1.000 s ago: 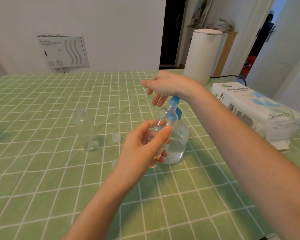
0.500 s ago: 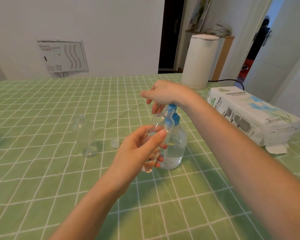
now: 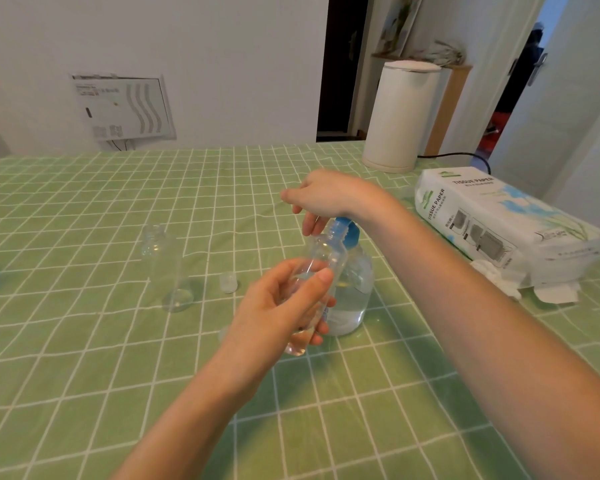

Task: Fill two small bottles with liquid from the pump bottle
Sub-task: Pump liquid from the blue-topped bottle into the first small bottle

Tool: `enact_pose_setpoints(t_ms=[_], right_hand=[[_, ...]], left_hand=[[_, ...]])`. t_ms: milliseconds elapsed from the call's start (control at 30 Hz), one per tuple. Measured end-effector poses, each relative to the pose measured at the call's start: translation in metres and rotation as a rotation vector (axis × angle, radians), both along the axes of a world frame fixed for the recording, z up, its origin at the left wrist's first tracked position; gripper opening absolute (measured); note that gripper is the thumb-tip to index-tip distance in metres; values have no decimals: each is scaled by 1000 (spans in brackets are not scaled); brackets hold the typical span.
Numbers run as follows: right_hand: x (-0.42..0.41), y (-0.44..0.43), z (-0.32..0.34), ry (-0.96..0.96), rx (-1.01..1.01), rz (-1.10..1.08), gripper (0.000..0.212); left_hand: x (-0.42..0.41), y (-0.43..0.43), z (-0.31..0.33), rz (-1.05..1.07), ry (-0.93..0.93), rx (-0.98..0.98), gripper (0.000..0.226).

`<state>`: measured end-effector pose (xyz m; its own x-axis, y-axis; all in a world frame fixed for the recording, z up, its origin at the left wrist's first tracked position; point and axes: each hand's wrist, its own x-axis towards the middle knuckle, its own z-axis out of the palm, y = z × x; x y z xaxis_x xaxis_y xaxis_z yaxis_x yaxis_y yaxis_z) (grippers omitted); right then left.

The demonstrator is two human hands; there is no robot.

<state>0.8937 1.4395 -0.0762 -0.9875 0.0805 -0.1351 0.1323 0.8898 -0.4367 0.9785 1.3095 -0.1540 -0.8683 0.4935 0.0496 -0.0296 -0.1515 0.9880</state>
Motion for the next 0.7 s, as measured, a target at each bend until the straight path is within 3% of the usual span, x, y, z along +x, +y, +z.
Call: enact_pose_setpoints(t_ms=[267, 700], right_hand=[[-1, 2, 9, 67, -10, 20, 36], [-1, 2, 0, 11, 7, 31, 32]], left_hand=[[-1, 1, 1, 9, 5, 15, 43], [1, 1, 0, 9, 3, 2, 39]])
